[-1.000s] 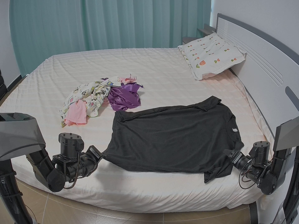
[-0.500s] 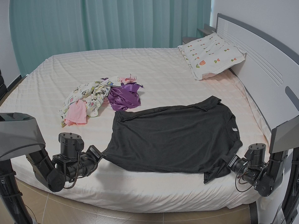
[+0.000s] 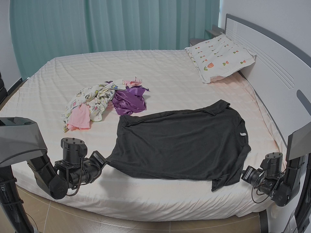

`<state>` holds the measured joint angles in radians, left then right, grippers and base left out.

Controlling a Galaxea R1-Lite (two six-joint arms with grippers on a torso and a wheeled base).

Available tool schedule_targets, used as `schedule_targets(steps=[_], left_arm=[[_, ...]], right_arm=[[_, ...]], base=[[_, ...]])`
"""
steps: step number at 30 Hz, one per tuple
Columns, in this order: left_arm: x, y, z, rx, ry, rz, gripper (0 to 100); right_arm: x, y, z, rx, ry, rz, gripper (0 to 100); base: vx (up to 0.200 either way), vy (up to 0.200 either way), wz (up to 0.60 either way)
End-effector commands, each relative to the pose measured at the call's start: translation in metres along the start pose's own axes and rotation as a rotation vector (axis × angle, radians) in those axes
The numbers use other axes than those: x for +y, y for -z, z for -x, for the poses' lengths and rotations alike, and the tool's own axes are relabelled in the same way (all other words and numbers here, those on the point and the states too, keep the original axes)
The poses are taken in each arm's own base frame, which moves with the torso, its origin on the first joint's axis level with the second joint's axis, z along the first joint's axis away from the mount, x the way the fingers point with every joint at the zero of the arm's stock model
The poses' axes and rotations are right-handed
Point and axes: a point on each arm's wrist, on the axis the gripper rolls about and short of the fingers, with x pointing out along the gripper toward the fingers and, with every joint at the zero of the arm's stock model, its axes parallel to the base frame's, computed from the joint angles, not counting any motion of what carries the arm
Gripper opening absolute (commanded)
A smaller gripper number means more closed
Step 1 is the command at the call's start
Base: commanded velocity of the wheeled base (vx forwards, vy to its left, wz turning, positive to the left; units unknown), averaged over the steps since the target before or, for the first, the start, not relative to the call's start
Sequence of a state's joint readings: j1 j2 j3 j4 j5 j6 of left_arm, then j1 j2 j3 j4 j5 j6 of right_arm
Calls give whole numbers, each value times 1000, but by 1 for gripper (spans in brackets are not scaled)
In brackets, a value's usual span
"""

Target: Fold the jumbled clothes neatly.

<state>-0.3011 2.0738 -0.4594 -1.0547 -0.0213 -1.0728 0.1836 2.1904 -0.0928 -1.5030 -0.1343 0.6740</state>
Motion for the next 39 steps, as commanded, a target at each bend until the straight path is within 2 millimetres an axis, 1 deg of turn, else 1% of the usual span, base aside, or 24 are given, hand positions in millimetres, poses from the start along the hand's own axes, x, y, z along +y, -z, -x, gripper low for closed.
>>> schedule_targets(steps=[1,5,7,11,15,16,19,22,26,29,32,34,39], left_arm=[[0,-4,3,-13,4,4,0],[0,-5,6,-17,3,5,0],[0,-5,9,-17,3,6,0],[1,-3,15,-7,7,4,0],[1,-3,15,-4,7,5,0],[1,-3,15,-4,8,5,0],[1,-2,15,-3,5,5,0],[2,-2,14,-2,3,7,0],[3,-2,14,1,-3,7,0],[3,-1,14,2,-4,7,0],[3,-1,13,1,-3,7,0],[3,-1,13,2,-4,7,0],[3,-1,13,3,-3,6,0]], right_arm=[[-10,-11,10,-31,20,7,0],[-17,-17,24,-10,-11,28,0],[-21,-21,27,-14,-12,38,0],[-20,-20,26,9,-53,35,0],[-10,-9,23,59,-96,50,0],[-6,-7,24,64,-108,44,100],[10,2,24,76,-144,5,100],[24,9,17,85,-173,-20,100],[36,11,6,60,-185,-41,100],[44,10,5,47,-216,-54,100],[49,12,8,44,-228,-54,100],[48,14,7,45,-214,-51,100],[39,22,-4,69,-164,-50,100]], base=[[0,0,0],[0,0,0],[0,0,0],[0,0,0],[0,0,0],[0,0,0],[0,0,0],[0,0,0],[0,0,0],[0,0,0],[0,0,0],[0,0,0],[0,0,0]])
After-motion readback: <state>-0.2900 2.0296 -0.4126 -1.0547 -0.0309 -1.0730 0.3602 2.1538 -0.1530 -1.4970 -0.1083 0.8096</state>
